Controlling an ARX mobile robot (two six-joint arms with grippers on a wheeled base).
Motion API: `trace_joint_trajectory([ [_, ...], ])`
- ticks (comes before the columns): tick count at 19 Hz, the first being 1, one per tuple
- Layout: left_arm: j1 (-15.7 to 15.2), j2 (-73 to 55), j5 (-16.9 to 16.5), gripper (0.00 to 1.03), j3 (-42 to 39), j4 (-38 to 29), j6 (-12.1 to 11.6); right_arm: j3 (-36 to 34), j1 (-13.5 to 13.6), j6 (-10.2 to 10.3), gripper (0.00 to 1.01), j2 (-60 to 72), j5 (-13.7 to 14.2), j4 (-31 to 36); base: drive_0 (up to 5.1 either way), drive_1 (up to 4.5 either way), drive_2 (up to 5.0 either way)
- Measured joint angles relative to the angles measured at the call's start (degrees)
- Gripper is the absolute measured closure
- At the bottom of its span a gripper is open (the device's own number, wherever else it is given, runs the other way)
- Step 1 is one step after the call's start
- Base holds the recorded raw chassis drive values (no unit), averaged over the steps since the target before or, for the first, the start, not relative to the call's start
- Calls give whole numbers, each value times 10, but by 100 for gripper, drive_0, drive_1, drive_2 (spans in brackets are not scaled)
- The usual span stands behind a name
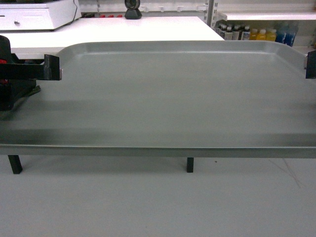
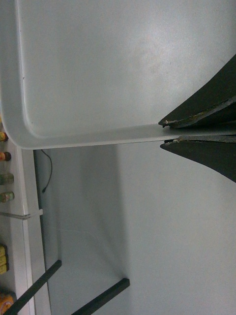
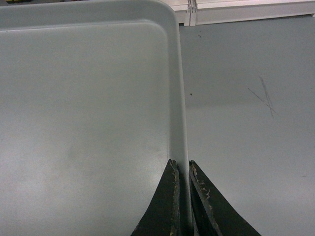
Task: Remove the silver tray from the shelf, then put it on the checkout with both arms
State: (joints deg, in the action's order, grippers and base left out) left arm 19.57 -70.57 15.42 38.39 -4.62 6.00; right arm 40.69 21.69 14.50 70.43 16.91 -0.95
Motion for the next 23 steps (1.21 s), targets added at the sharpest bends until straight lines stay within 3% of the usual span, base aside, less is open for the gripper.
trace_joint_trajectory([
  [18,0,0,0,99,0,2,0,0,0,0,98,1,0,-2,-483,216,278],
  [23,-2,0,0,99,0,2,0,1,0,0,98,3,-2,-1,-56,29,29],
])
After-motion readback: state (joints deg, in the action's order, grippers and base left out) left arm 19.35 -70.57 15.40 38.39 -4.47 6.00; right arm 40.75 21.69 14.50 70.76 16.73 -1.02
